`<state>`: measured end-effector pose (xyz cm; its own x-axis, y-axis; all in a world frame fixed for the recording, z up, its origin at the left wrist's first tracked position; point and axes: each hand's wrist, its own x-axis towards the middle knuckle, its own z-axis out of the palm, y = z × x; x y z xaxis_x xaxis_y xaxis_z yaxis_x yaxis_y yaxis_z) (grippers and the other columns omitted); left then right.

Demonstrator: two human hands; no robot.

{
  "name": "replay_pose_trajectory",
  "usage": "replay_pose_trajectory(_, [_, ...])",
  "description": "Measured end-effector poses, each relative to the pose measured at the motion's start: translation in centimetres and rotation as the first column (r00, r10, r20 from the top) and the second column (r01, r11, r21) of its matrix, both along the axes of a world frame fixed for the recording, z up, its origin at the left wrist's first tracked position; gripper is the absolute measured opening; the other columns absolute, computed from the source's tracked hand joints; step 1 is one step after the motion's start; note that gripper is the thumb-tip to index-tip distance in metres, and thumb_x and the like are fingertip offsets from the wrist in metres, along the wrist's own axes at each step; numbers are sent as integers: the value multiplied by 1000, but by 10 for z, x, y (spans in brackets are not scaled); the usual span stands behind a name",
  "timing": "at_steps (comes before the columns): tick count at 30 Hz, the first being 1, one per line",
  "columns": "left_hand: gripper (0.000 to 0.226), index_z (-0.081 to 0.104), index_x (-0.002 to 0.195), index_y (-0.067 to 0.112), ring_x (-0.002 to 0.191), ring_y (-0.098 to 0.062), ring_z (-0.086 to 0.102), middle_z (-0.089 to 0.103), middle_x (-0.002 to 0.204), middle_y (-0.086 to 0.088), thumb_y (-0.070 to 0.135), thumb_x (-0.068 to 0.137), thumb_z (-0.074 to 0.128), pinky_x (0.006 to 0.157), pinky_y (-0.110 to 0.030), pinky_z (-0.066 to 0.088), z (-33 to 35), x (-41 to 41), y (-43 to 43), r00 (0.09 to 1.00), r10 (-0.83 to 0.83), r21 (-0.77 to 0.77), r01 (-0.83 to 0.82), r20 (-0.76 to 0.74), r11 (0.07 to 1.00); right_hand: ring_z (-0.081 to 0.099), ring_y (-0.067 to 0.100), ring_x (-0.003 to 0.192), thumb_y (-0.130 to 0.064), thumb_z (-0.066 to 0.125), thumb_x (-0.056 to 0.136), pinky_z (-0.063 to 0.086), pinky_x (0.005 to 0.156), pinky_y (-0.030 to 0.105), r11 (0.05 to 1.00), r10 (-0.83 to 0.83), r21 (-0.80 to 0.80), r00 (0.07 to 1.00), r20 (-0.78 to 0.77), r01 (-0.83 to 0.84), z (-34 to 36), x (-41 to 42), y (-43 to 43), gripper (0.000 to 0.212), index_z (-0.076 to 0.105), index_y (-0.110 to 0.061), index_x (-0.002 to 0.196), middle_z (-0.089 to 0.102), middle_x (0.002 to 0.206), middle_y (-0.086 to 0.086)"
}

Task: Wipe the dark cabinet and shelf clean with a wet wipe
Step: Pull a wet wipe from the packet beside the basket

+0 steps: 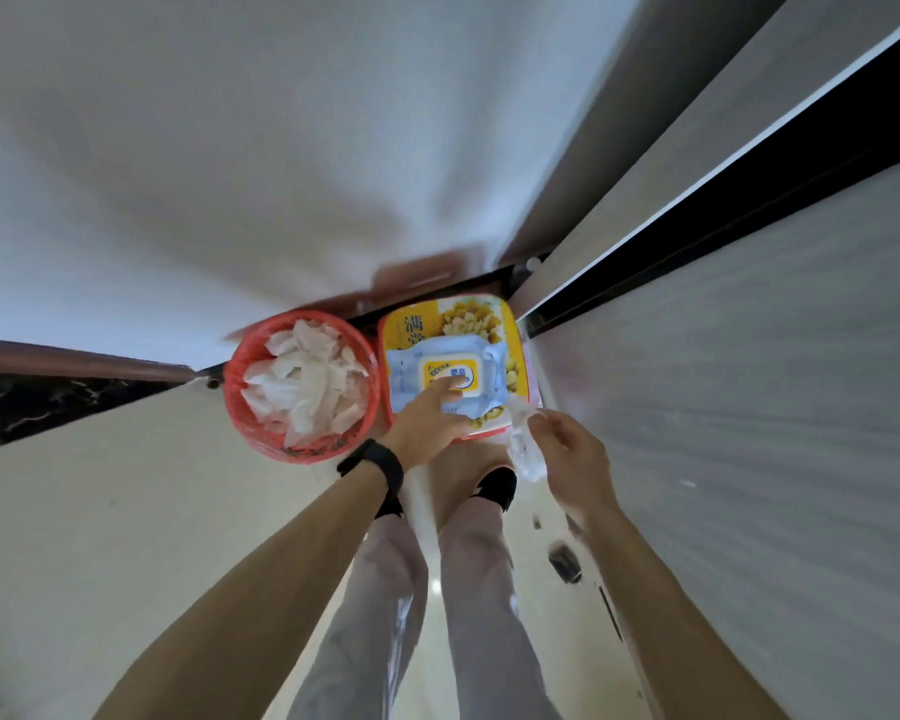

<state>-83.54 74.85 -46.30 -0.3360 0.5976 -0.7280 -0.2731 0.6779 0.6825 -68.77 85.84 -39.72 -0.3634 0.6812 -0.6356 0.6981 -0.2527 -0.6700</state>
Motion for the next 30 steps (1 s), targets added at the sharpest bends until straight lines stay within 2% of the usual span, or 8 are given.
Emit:
replay_pose_trajectory(2, [76,38,149,20,120,-6,49,45,135,6,-5,84,70,100,-23,42,63,4,-10,993,65,97,-74,94,993,66,4,84,-33,62,95,48,71,16,994,94,-49,995,-35,-95,54,-8,-2,11,72,-36,92,74,91,-12])
replay_pose_trajectory(4, [82,37,151,22,117,13,47,47,134,13,-1,82,76,98,-13,39,124,3,-19,997,8,211,8,-74,977,68,3,82,-42,59,90,49,67,12,971,231,-49,968,-96,-236,110,-14,-6,20,73,-33,100,74,91,-10])
replay_pose_trajectory(9, [45,70,113,26,118,5,50,63,125,10,37,73,86,99,-27,43,263,5,-58,858,-66,208,197,-509,958,68,-2,85,-31,62,96,49,74,14,857,515,124,845,-146,-501,225,-15,-19,17,76,-40,94,74,88,-19])
replay_pose_trajectory(12, [44,70,97,20,81,3,58,68,90,10,49,68,82,71,-29,49,321,15,-89,842,48,168,51,-537,984,65,-4,75,-36,60,96,46,66,10,786,602,295,781,-167,-542,273,-16,-29,22,71,-49,82,73,81,-19])
replay_pose_trajectory(16, [37,63,87,9,81,-19,68,72,85,-4,37,75,84,75,-36,54,364,33,-143,847,344,230,-270,-405,935,67,11,79,-41,56,95,53,73,30,842,474,426,831,-292,-331,304,-28,-35,17,69,-31,88,72,80,-8])
replay_pose_trajectory(20, [46,56,94,-5,85,-23,66,72,93,-15,27,78,83,77,-34,51,386,76,-205,682,704,346,-623,-200,702,65,19,88,-27,54,100,52,78,35,866,483,354,778,-402,-354,313,-42,-61,17,68,-20,95,70,90,-5])
replay_pose_trajectory(27, [26,64,108,12,83,-15,71,75,99,-3,25,88,74,65,-21,52,392,190,-300,352,933,320,-877,-77,358,68,20,69,-13,43,105,54,51,27,781,423,-234,766,-484,-579,302,-9,-161,19,62,-11,106,69,97,14])
replay_pose_trajectory(30, [34,64,107,15,84,-17,70,75,102,-5,36,84,76,69,-25,52,395,248,-348,283,949,278,-909,-138,311,63,18,67,-19,47,105,51,61,29,708,527,-233,719,-453,-667,298,12,-216,14,59,-15,102,63,98,12])
